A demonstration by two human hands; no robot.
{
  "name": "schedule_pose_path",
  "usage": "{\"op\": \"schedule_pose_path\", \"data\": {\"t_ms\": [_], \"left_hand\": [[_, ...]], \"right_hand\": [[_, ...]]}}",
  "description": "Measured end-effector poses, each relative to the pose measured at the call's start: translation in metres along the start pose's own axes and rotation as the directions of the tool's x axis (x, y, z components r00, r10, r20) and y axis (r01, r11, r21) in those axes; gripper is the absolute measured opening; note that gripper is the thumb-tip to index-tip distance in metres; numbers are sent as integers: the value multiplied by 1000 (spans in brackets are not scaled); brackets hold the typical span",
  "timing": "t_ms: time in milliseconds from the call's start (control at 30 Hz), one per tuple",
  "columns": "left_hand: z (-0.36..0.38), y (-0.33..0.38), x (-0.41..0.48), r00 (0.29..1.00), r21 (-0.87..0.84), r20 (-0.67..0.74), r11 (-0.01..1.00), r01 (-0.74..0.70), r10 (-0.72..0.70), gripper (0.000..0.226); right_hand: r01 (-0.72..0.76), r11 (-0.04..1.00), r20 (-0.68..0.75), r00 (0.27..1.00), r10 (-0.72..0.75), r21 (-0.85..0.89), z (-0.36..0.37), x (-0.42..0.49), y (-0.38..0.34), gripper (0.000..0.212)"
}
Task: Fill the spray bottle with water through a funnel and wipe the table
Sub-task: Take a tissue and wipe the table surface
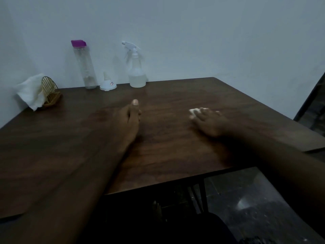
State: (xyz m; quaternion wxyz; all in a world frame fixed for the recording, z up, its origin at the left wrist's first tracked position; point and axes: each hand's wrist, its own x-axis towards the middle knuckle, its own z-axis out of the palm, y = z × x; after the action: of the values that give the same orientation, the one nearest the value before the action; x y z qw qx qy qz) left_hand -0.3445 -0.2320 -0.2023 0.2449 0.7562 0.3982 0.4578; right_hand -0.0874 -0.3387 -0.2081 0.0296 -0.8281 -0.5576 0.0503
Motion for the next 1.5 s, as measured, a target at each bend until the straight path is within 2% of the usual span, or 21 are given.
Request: {"op": "schedule_pose_path", "data": {"t_ms": [67, 100, 167, 267, 367, 433, 500, 567, 633, 667, 767, 833, 867, 967, 1000, 1033, 1100, 1167, 1233, 1400, 1500], "left_hand": [[1, 3, -2, 998, 61, 23, 996, -59, 58, 65], [2, 6, -3, 993, 88, 59, 991, -104, 99, 68], [5, 18, -6, 974, 122, 145, 974, -192, 174, 66], [7, 39, -20, 914, 187, 214, 903, -386, 346, 51], [3, 42, -30, 852, 200, 265, 839, -507, 451, 45], [-1, 36, -30, 859, 178, 274, 855, -487, 432, 45], [-2, 32, -29, 881, 207, 232, 864, -459, 413, 44], [-3, 34, -30, 893, 200, 200, 876, -440, 403, 47], [-3, 38, -28, 893, 185, 231, 884, -430, 386, 47], [-2, 39, -28, 886, 181, 257, 881, -437, 387, 47], [1, 44, -30, 867, 173, 278, 867, -468, 413, 48], [2, 42, -31, 877, 161, 252, 876, -455, 409, 46], [3, 39, -29, 885, 154, 231, 883, -442, 403, 46], [4, 30, -26, 905, 132, 179, 902, -410, 385, 49], [4, 30, -25, 908, 118, 163, 906, -407, 387, 50], [5, 30, -24, 913, 99, 148, 913, -397, 381, 50], [8, 28, -19, 930, 51, 105, 931, -360, 354, 50], [8, 24, -10, 962, -48, 51, 962, -267, 270, 53], [2, 20, 1, 992, -130, -1, 984, -124, 125, 58], [-30, 6, 17, 998, -142, -64, 990, -4, -6, 54], [-41, -12, 18, 991, -117, -46, 986, 120, -126, 56]], "right_hand": [[-143, 990, 2, 990, 143, -18, 1, -9, 22, 75], [-148, 989, 6, 989, 148, -19, 4, -16, 18, 81], [-21, 999, -1, 1000, 21, -33, 12, -42, -16, 91], [258, 966, -24, 966, -259, -32, 19, -99, -71, 70], [295, 954, 60, 954, -293, -43, 10, -124, -56, 61], [186, 982, 87, 979, -183, -27, 0, -120, -17, 58], [-19, 999, 73, 997, 21, -28, -7, -111, 31, 60], [-224, 974, 37, 974, 225, -35, -8, -103, 65, 68], [-275, 961, 17, 961, 275, -20, -5, -99, 62, 77], [-224, 974, 21, 974, 225, -29, -1, -103, 47, 78], [78, 996, 20, 997, -77, -33, 9, -128, -8, 66], [161, 987, 63, 985, -161, -8, 2, -124, -7, 61], [123, 992, 79, 989, -123, 2, -1, -113, 3, 61], [-138, 990, 38, 990, 139, -25, -1, -73, 15, 72], [-151, 988, 12, 988, 151, -26, 2, -64, 3, 75], [-97, 995, -10, 995, 96, -25, 6, -61, -19, 75], [142, 990, -59, 988, -141, 8, 13, -71, -79, 69], [385, 921, -79, 922, -380, 63, 20, -88, -134, 65], [487, 871, -28, 873, -486, 69, 28, -92, -167, 68], [481, 875, 62, 873, -484, 58, 18, -34, -173, 68], [310, 951, 58, 949, -310, 8, 8, 25, -149, 67]]}}
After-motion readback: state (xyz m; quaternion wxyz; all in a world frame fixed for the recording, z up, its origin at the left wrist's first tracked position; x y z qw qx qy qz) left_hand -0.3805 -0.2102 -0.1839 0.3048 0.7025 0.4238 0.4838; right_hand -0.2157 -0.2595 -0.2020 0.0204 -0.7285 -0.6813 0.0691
